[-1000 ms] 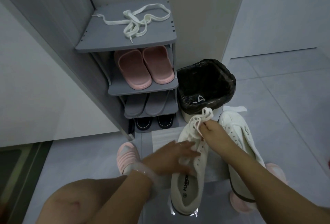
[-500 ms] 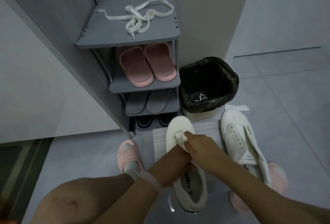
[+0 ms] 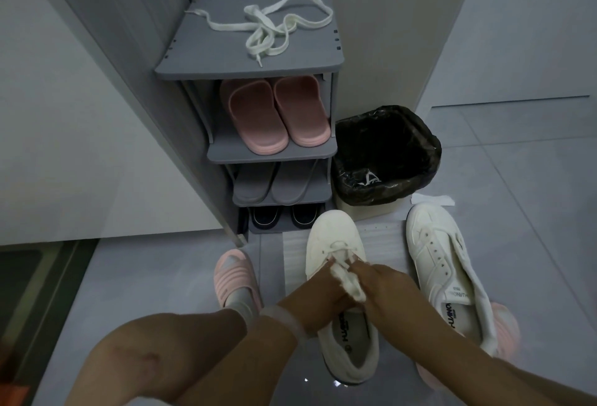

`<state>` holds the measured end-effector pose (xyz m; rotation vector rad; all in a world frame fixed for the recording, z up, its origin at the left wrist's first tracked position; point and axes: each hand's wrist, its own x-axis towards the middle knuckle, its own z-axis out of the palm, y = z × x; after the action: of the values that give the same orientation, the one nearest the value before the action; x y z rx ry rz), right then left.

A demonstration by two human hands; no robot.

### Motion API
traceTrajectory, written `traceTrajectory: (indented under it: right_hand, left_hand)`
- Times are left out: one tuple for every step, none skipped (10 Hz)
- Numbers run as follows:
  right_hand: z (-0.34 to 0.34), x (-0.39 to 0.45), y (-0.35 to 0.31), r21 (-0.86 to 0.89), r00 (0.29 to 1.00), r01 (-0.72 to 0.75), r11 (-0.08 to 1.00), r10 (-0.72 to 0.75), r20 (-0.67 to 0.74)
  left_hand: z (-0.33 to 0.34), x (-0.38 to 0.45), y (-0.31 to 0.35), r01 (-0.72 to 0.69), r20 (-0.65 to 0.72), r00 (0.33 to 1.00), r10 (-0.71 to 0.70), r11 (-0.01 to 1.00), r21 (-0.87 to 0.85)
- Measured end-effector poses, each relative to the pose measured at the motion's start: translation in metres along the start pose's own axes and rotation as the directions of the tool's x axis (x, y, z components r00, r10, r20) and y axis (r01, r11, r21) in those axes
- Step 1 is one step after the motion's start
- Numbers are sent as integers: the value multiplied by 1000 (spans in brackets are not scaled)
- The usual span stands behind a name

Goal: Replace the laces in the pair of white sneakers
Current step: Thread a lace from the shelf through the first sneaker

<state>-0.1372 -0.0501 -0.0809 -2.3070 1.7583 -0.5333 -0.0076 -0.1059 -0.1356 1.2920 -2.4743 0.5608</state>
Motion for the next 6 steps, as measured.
traceTrajectory:
  right_hand:
    - [-10, -1, 3, 264, 954, -240, 934, 177, 241]
    - [-7, -6, 23, 113, 928, -209, 971, 161, 337]
    - [-14, -2, 19, -66, 907, -176, 982, 187, 376]
    - [-10, 5, 6, -183, 942, -33, 982, 92, 323]
    - [-1, 10, -1, -218, 951, 56, 974, 15, 308]
    - [6, 7, 3, -216, 956, 64, 974, 2, 292]
  left_hand:
    - [-25, 7, 10, 254, 357, 888, 291, 339, -906]
    - [-14, 14, -9, 343, 453, 856, 248, 384, -857]
    - [-16, 25, -27, 516, 542, 839, -47, 382, -767]
    - [-8, 29, -27, 586, 546, 802, -240, 493, -643]
    - [5, 24, -12, 490, 536, 827, -171, 688, -536]
    - [5, 24, -5, 361, 473, 873, -118, 809, -464]
